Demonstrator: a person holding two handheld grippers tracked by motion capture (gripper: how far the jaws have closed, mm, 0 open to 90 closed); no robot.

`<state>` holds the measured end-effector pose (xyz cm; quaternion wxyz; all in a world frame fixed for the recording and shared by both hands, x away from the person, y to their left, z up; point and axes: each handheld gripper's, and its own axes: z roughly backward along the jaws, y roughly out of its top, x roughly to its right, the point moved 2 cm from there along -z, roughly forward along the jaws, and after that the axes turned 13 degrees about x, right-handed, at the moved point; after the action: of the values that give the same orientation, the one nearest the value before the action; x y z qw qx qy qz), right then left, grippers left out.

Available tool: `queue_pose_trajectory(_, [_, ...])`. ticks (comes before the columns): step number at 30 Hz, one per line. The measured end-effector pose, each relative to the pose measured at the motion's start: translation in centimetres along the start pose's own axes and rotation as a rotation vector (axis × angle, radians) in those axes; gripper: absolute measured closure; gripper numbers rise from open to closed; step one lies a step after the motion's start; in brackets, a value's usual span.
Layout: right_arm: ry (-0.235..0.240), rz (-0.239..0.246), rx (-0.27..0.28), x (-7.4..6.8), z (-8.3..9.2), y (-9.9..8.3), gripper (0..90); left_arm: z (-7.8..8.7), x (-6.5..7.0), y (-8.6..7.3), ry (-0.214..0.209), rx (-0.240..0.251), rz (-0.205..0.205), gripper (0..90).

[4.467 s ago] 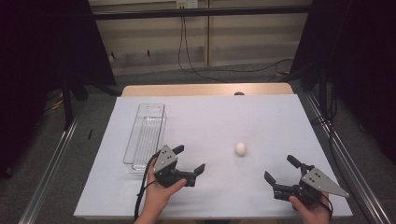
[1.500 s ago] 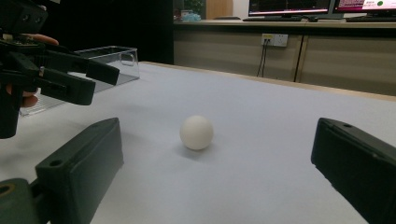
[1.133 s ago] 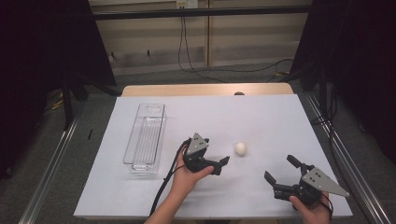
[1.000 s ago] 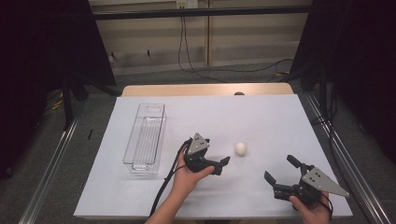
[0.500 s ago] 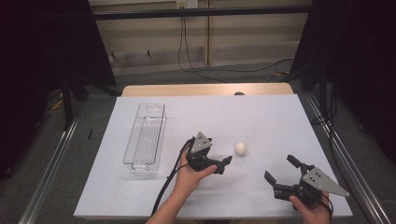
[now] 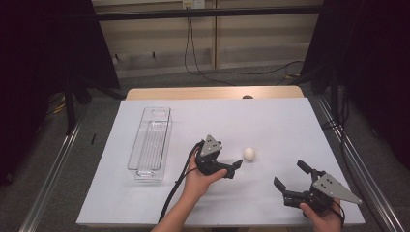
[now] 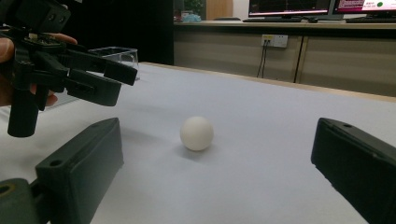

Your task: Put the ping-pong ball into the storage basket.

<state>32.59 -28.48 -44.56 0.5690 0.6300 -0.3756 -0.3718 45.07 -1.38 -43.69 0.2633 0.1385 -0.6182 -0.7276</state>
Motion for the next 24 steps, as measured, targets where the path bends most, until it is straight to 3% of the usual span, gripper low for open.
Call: queue_pose_trajectory(24, [-0.002,-0.011,-0.002,-0.1,0.0,0.0,1.7,-1.2,0.1,-0.3,-0.002,-0.009,0.004,3.1])
